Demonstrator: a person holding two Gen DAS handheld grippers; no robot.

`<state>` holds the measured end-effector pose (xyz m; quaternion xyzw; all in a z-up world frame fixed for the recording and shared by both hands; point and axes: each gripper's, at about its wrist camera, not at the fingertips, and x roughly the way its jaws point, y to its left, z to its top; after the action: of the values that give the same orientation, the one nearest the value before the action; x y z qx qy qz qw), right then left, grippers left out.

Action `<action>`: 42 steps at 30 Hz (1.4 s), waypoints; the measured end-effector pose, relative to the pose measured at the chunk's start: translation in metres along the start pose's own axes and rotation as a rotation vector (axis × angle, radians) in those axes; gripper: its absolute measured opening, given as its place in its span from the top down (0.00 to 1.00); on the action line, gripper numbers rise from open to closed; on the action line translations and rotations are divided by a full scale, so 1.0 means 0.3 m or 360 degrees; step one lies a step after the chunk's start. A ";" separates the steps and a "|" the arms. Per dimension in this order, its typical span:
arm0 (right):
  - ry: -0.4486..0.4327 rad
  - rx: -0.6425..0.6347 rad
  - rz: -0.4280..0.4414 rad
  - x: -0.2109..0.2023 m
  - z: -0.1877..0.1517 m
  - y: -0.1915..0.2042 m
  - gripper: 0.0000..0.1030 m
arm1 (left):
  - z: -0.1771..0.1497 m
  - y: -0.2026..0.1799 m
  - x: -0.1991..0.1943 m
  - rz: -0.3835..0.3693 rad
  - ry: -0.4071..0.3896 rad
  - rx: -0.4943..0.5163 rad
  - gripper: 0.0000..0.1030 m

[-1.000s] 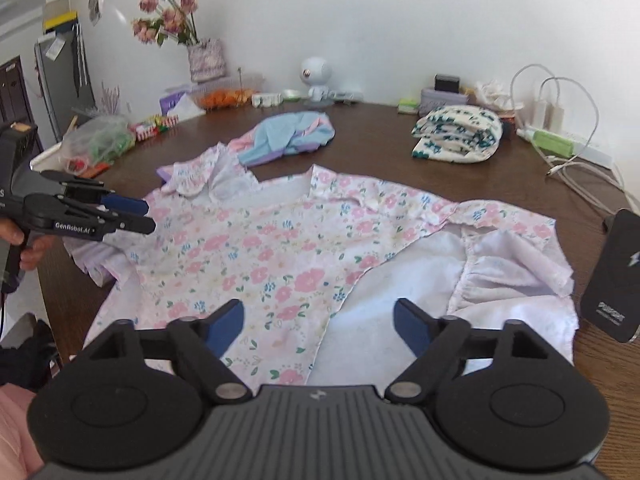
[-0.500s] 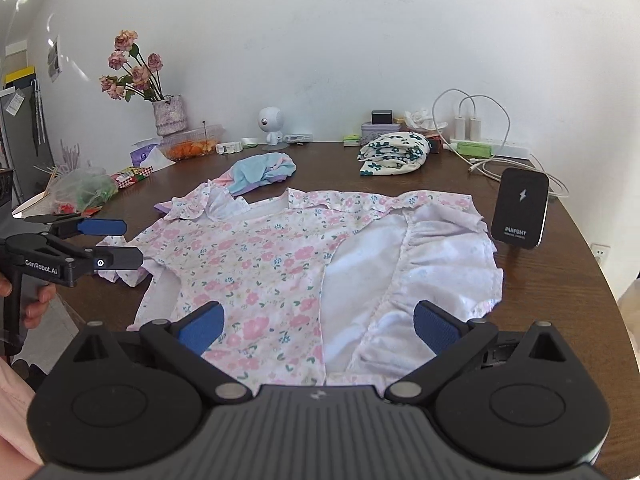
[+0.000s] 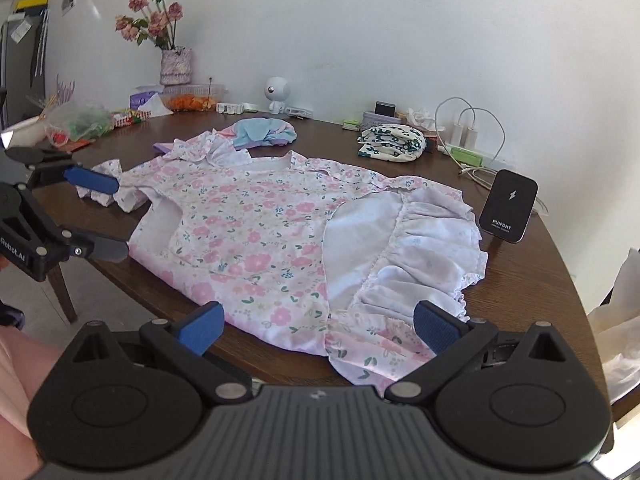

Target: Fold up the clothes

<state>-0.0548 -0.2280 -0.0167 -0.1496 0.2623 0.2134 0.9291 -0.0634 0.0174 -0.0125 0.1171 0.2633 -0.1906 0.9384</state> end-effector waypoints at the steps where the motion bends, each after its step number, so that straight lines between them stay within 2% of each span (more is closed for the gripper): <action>1: 0.0015 -0.0080 -0.0030 -0.001 -0.005 0.009 0.00 | -0.004 -0.005 0.001 0.0009 0.0012 0.0043 0.01; 5: 0.0084 -0.0388 -0.0113 0.005 -0.019 0.015 0.00 | -0.012 -0.030 0.011 0.0088 0.0050 0.0292 0.06; 9: 0.0181 -0.0631 -0.0104 0.018 -0.028 0.000 0.00 | -0.015 -0.069 0.030 0.0106 0.0109 0.0584 0.20; 12: 0.0248 -0.0754 -0.0077 0.031 -0.037 -0.004 0.01 | -0.018 -0.093 0.050 0.0087 0.0149 0.0755 0.24; 16: 0.0292 -0.0819 -0.0050 0.048 -0.036 -0.004 0.10 | -0.026 -0.119 0.083 0.0078 0.0194 0.0935 0.32; 19: 0.0303 -0.0831 -0.0015 0.055 -0.030 -0.007 0.15 | -0.020 -0.122 0.102 0.0063 0.0212 0.0974 0.42; 22: 0.0313 -0.0844 0.0020 0.063 -0.023 -0.010 0.16 | -0.012 -0.122 0.118 0.0033 0.0224 0.1003 0.51; 25: 0.0323 -0.0856 0.0054 0.070 -0.017 -0.013 0.17 | -0.010 -0.126 0.131 0.0004 0.0240 0.1047 0.70; 28: 0.0313 -0.0865 0.0080 0.068 -0.002 -0.015 0.22 | -0.006 -0.128 0.140 -0.0033 0.0256 0.1072 0.81; 32: 0.0291 -0.0887 0.0102 0.079 0.014 -0.007 0.22 | 0.011 -0.115 0.143 -0.0051 0.0265 0.1053 0.96; 38: 0.0248 -0.0939 0.0155 0.116 0.032 0.035 0.23 | 0.051 -0.085 0.147 -0.0063 0.0255 0.0987 0.98; 42: 0.0210 -0.1008 0.0188 0.149 0.061 0.083 0.27 | 0.078 -0.069 0.150 -0.0061 0.0227 0.0956 0.98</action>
<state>-0.0244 -0.1852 -0.0306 -0.4290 0.2508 0.3277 0.8035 -0.0263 -0.0221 -0.0198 0.3972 0.2624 -0.2689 0.8373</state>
